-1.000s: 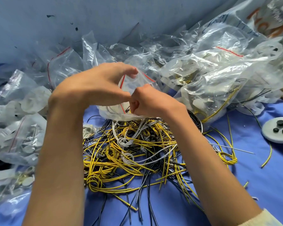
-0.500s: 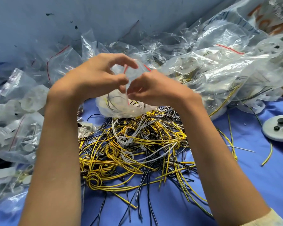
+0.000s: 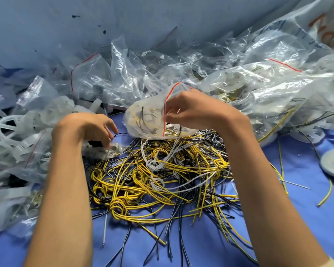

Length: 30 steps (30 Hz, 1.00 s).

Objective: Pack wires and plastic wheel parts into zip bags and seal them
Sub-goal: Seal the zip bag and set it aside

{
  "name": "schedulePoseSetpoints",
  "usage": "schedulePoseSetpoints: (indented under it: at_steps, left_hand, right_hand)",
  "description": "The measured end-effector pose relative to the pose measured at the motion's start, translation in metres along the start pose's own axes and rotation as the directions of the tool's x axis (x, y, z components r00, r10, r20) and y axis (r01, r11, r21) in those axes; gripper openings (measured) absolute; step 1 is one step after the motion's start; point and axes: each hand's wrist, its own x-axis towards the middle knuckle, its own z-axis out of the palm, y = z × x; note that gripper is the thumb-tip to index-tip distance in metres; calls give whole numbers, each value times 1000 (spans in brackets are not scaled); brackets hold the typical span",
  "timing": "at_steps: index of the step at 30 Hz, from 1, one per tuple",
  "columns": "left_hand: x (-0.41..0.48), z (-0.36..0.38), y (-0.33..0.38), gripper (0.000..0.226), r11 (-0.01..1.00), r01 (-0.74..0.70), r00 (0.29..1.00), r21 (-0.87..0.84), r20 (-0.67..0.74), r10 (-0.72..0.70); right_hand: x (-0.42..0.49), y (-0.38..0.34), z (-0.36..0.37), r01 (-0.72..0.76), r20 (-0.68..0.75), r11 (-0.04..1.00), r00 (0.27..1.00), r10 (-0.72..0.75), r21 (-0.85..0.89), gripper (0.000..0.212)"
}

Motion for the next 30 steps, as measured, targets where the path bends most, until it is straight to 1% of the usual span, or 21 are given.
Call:
schedulePoseSetpoints:
  at_steps: [2, 5, 8, 10, 11, 13, 15, 16, 17, 18, 20, 21, 23, 24, 26, 30]
  left_hand:
    - [5, 3, -2, 47, 1000, 1, 1000, 0, 18, -1]
    - [8, 3, -3, 37, 1000, -16, 1000, -21, -11, 16]
    - [3, 1, -1, 37, 997, -46, 999, -67, -31, 44]
    - [-5, -3, 3, 38, 992, -93, 994, -88, -73, 86]
    - [-11, -7, 6, 37, 986, -139, 985, -98, -114, 127]
    - [-24, -15, 20, 36, 956, -273, 937, -107, -254, 239]
    - [-42, -20, 39, 35, 877, -442, 836, -188, -440, 327]
    - [-52, -22, 51, 34, 813, -528, 781, -247, -518, 350]
    - [-61, -22, 62, 34, 745, -599, 736, -295, -569, 367]
    - [-70, -21, 72, 34, 690, -646, 710, -327, -591, 384]
    - [-82, -17, 89, 36, 631, -687, 695, -361, -579, 425]
    - [-84, -15, 95, 37, 624, -690, 699, -366, -563, 442]
    - [-87, -12, 101, 38, 647, -676, 708, -352, -552, 440]
    - [-87, -12, 103, 39, 663, -666, 710, -342, -562, 423]
    - [-85, -11, 105, 40, 686, -645, 712, -336, -591, 380]
    - [-76, -7, 112, 39, 765, -590, 692, -257, -650, 316]
  right_hand:
    - [0, 0, 1, 6, 3, 1000, 1000, -6, 2, 16]
    - [0, 1, 1, 9, 5, 1000, 1000, -9, -6, 18]
    - [0, 3, 1, 17, -1, 1000, 1000, -17, -11, 19]
    - [1, 3, 2, 19, -9, 1000, 1000, -19, -1, 19]
    - [1, 3, 1, 25, -21, 1000, 999, -25, 4, 19]
    - [1, 1, 0, 52, -63, 999, 997, -51, 15, 19]
    - [0, -1, -3, 84, -128, 995, 989, -76, 61, 20]
    - [0, -3, -4, 99, -162, 990, 983, -82, 98, 19]
    - [-1, -4, -6, 119, -191, 983, 977, -91, 138, 18]
    - [-1, -6, -7, 142, -212, 974, 972, -103, 178, 17]
    - [-2, -8, -10, 185, -243, 949, 962, -122, 257, 14]
    - [-3, -8, -11, 196, -255, 939, 959, -124, 282, 13]
    - [-5, -7, -14, 189, -255, 930, 961, -108, 316, 22]
    - [-6, -7, -15, 179, -236, 920, 967, -99, 349, 26]
    - [-7, -5, -16, 156, -191, 888, 978, -79, 433, 25]
    - [-8, -1, -18, 138, -175, 839, 983, -52, 526, 26]
